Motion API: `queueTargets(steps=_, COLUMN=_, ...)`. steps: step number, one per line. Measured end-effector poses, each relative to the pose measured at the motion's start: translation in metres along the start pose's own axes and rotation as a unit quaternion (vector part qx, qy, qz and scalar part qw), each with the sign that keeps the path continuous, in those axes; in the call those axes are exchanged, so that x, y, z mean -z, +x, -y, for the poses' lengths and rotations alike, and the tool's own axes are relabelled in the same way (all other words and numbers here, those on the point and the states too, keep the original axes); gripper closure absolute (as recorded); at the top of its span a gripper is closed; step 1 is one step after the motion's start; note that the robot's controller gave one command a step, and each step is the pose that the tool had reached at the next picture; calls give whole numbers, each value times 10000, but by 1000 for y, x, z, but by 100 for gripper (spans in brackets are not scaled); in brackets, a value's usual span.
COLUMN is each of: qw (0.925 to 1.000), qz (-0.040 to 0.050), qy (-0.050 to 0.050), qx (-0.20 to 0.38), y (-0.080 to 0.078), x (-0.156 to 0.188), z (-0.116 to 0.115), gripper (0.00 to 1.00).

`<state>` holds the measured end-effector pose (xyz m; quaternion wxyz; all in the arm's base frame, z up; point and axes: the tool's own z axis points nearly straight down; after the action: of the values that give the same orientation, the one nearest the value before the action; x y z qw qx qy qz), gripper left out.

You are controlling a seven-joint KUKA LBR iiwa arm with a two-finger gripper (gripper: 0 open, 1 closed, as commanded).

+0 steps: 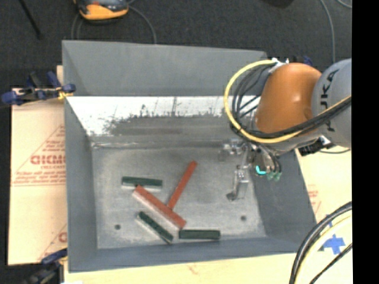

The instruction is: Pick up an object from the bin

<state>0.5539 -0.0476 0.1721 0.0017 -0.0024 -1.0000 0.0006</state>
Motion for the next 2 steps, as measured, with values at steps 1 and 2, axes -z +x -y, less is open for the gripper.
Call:
queueTargets(steps=1, qw=10000, qz=37, qy=5, qx=3, y=-2, x=4, z=0, gripper=0)
queueTargets(steps=2, qw=9877, qz=84, qy=20, qx=1563, y=-42, x=-94, z=-88, gripper=100)
